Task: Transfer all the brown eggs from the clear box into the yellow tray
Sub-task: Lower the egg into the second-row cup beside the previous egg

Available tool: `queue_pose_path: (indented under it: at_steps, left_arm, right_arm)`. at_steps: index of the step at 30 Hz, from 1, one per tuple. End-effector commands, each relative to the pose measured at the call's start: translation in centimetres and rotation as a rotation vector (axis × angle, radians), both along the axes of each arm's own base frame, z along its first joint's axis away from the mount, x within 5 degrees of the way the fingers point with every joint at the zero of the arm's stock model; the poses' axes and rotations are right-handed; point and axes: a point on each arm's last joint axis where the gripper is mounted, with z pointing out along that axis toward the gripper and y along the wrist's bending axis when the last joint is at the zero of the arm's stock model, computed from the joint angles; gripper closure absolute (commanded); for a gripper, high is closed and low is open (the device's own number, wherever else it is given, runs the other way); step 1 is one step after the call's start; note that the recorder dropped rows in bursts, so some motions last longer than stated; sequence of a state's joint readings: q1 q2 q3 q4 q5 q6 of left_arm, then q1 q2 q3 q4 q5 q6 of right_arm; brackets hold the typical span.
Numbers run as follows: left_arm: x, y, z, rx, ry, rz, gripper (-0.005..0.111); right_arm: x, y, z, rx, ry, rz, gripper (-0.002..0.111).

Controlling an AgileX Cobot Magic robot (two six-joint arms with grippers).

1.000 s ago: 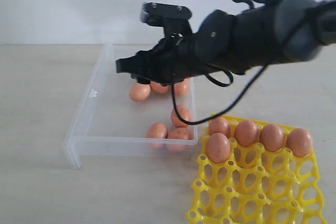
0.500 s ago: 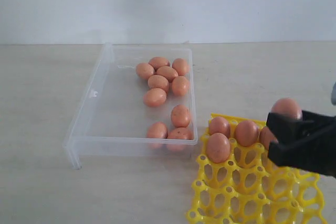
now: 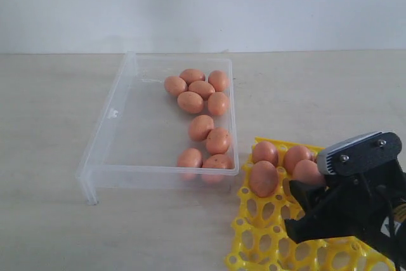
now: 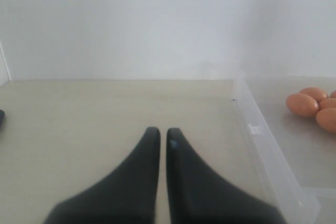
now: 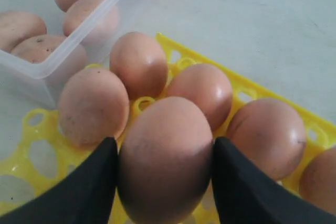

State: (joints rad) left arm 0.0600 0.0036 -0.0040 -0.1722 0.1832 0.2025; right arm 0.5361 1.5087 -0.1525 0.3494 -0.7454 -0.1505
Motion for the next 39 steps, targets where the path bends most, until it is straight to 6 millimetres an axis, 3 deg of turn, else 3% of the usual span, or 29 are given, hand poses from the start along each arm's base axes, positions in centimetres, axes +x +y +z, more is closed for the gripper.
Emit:
queue_pose_path:
  at_steps: [1, 8, 18, 27, 35, 37, 39]
  left_arm:
    - [0.0, 0.0, -0.1, 0.002, -0.004, 0.0, 0.103]
    - [0.0, 0.0, -0.1, 0.002, -0.004, 0.0, 0.103]
    - [0.0, 0.0, -0.1, 0.002, -0.004, 0.0, 0.103]
    - [0.0, 0.0, -0.1, 0.002, -0.004, 0.0, 0.103]
    - [0.0, 0.0, -0.1, 0.002, -0.004, 0.0, 0.103]
    - [0.0, 0.0, -0.1, 0.002, -0.004, 0.0, 0.103]
    - [0.0, 0.0, -0.1, 0.002, -0.004, 0.0, 0.103]
  right_arm:
    - [0.9, 0.5, 0.3, 0.009, -0.04, 0.008, 0.108]
    - [1.7, 0.9, 1.0, -0.022, -0.094, 0.037, 0.108]
    - [1.7, 1.0, -0.5, -0.061, -0.032, 0.041, 0.108]
    - [1.7, 1.0, -0.6, -0.013, -0.017, 0.011, 0.108]
    - [1.4, 1.7, -0.8, -0.04, -0.002, 0.132, 0.108]
    - [1.3, 1.7, -1.2, -0.044, 0.023, 0.134, 0.103]
    - [1.3, 1.7, -1.4, -0.05, 0.039, 0.134, 0.091]
